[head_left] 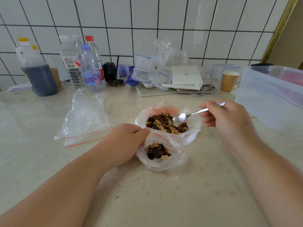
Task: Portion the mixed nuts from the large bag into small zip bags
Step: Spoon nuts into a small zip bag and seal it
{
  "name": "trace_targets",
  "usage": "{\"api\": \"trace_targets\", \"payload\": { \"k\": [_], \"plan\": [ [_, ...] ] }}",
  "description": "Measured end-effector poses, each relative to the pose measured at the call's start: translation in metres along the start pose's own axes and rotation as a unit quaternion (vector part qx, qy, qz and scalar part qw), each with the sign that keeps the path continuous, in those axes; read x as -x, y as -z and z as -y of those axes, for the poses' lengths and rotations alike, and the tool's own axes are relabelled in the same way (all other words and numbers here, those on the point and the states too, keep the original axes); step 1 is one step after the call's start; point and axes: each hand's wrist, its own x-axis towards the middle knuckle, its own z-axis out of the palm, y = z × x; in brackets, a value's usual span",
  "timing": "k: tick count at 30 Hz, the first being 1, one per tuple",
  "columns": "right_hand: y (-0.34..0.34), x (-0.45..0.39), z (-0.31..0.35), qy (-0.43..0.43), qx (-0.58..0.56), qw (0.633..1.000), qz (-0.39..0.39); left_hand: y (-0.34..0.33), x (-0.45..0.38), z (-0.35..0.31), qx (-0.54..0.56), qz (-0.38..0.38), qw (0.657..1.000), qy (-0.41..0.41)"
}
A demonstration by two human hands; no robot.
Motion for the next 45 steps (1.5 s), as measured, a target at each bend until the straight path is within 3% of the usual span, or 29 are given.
{"api": "trace_targets", "payload": {
  "k": [3, 8, 15, 20, 33, 41, 45],
  "plan": [
    [-0.006, 0.001, -0.002, 0.013, 0.071, 0.997, 0.007, 0.0, 0.0, -0.002, 0.02, 0.002, 1.0, -0.002],
    [-0.01, 0.001, -0.006, 0.036, 0.161, 0.982, 0.093, 0.001, 0.001, -0.003, 0.035, 0.004, 0.999, 0.006],
    [-0.004, -0.01, -0.009, -0.066, -0.018, 0.997, 0.023, 0.001, -0.001, -0.002, 0.042, 0.005, 0.999, 0.014],
    [-0.014, -0.009, -0.013, -0.136, -0.088, 0.984, 0.068, 0.001, -0.001, -0.001, 0.036, 0.0, 0.999, 0.009],
    [-0.005, -0.011, -0.003, -0.221, -0.252, 0.942, 0.031, 0.001, 0.0, -0.003, 0.062, 0.009, 0.998, 0.022],
    [-0.004, 0.0, 0.012, -0.199, -0.274, 0.931, 0.136, 0.001, 0.002, -0.005, 0.082, 0.01, 0.996, 0.022],
    [-0.007, 0.01, 0.016, -0.108, -0.218, 0.944, 0.224, 0.001, 0.003, -0.005, 0.085, 0.014, 0.996, 0.024]
  ]
}}
